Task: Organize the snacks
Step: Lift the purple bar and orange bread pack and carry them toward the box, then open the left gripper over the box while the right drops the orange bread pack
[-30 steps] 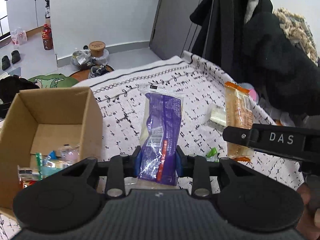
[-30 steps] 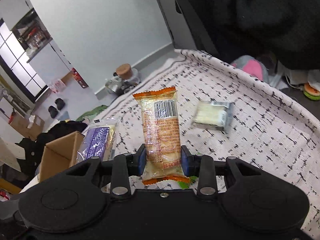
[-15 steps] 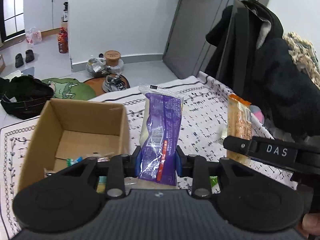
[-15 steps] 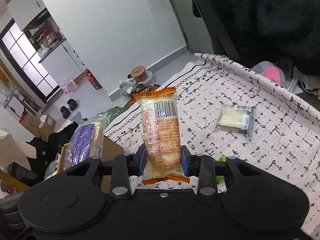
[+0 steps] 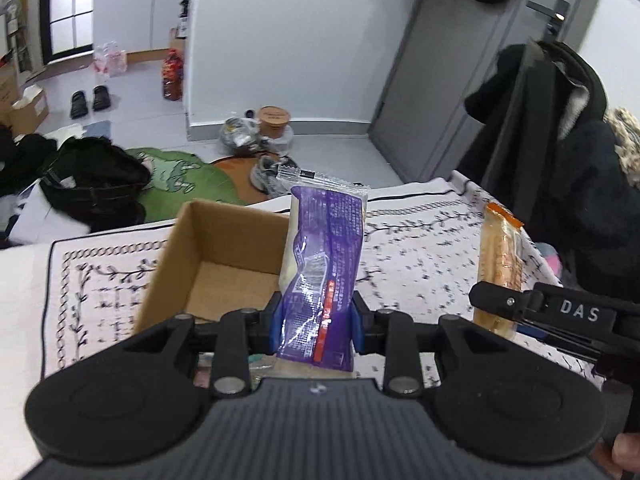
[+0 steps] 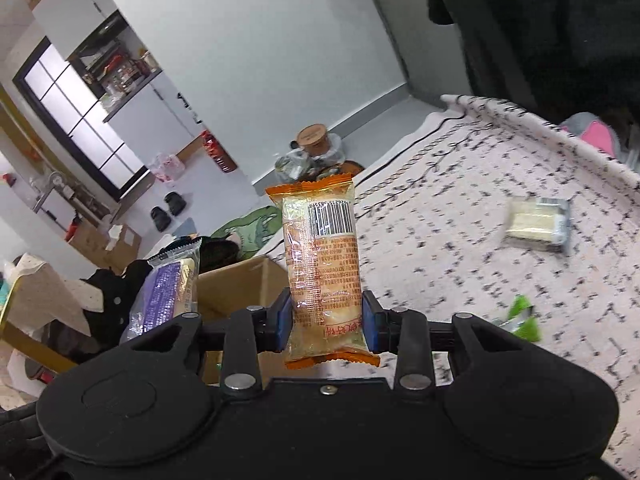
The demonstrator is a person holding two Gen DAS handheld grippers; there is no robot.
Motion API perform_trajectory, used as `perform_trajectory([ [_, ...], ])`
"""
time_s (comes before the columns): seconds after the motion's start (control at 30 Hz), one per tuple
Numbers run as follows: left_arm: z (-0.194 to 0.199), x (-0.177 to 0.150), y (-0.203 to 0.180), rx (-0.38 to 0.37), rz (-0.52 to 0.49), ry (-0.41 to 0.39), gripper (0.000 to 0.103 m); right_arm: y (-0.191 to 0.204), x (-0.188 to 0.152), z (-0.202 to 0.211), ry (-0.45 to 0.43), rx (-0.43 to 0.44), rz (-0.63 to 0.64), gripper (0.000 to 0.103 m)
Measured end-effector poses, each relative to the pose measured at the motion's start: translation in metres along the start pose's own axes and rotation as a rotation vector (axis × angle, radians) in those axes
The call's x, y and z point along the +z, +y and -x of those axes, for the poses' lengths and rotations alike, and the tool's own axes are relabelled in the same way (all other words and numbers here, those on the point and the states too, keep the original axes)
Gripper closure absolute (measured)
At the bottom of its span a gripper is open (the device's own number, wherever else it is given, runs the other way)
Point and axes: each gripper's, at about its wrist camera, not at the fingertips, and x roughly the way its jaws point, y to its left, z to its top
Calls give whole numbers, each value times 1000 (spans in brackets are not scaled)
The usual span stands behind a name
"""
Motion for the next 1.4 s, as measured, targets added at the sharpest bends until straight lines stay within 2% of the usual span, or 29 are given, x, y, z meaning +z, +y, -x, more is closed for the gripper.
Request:
perform_trajectory([
  [0.33, -8, 1, 41, 53, 64, 27, 70, 28, -8, -16, 36, 40, 16, 69],
  [0.43, -7, 1, 48, 84, 79, 9, 68, 35, -10, -20, 43, 46, 24, 69],
  [0.67, -2, 1, 55, 69, 111, 4, 60, 56, -10, -30, 60, 79, 31, 68],
  [0.7, -1, 2, 55, 69, 114, 1, 57, 59, -9, -31, 58, 98, 33, 66],
  [0.77, 1, 2, 56, 70, 117, -3, 54, 65, -7, -33, 59, 120, 30, 56],
  [0.8, 1, 1, 57, 71, 117, -3, 51, 64, -7, -33, 59, 122, 20, 45],
  [0.83, 2, 2, 58, 72, 118, -2, 50, 63, -7, -32, 54, 121, 13, 44],
  [0.93, 4, 2, 58, 70, 121, 3, 46, 54, -6, -29, 57, 96, 2, 44],
  [1.07, 4, 2, 56, 67, 124, 29, 33, 36, -9, -20, 61, 51, -33, 44],
  [1.23, 5, -1, 48, 60, 113, 43, 30, 14, -12, -5, 56, 3, -64, 42],
  [1.4, 4, -3, 32, 42, 95, 46, 22, -5, -10, 13, 37, -35, -73, 38],
])
